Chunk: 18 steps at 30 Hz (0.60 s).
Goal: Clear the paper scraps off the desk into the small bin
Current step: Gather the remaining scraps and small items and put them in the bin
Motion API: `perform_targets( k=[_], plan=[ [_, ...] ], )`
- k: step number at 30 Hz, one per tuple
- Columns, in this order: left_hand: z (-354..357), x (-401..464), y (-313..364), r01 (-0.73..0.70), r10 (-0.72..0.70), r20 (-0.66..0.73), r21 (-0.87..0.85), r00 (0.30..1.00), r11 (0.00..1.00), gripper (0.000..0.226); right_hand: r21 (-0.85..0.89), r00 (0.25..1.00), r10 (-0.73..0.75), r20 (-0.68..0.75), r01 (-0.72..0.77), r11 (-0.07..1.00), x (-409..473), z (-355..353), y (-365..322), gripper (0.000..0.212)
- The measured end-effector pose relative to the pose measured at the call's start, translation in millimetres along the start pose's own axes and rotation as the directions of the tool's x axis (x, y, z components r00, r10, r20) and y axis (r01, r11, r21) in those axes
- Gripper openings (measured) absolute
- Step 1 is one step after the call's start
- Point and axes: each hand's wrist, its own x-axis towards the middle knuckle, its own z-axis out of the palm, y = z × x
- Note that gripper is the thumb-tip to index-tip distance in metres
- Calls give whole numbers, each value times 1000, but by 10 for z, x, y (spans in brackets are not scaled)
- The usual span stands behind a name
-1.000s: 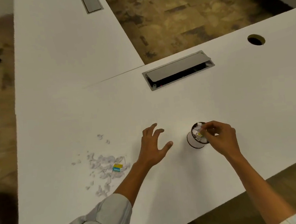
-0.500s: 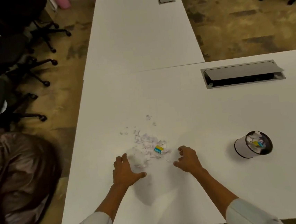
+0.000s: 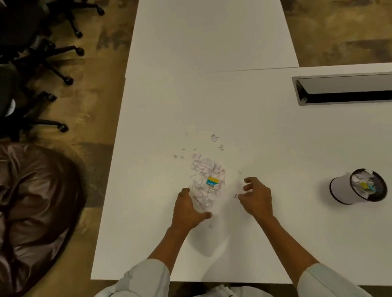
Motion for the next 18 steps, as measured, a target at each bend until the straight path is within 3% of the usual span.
perform_targets(
  k=[3,6,9,14,18],
  plan=[
    [80,-78,-79,66,-79,70,164,994,984,146,-110,992,112,60,-105,988,-137,-39,216,58],
    [254,-109,-83,73,-96,105,206,990,976,152,-50,995,92,40,-90,995,-187,99,158,50],
    [375,-45,16,88,-101,86,149,991,985,141,36,998,60,37,-61,997,-104,243,-65,44],
    [284,184,124,48,-65,-83,-190,994,981,102,210,987,-6,164,-29,977,114,372,-340,49],
    [-155,414,154,-133,82,-267,-179,960,975,96,384,993,-67,100,24,923,340,164,-466,47]
  ],
)
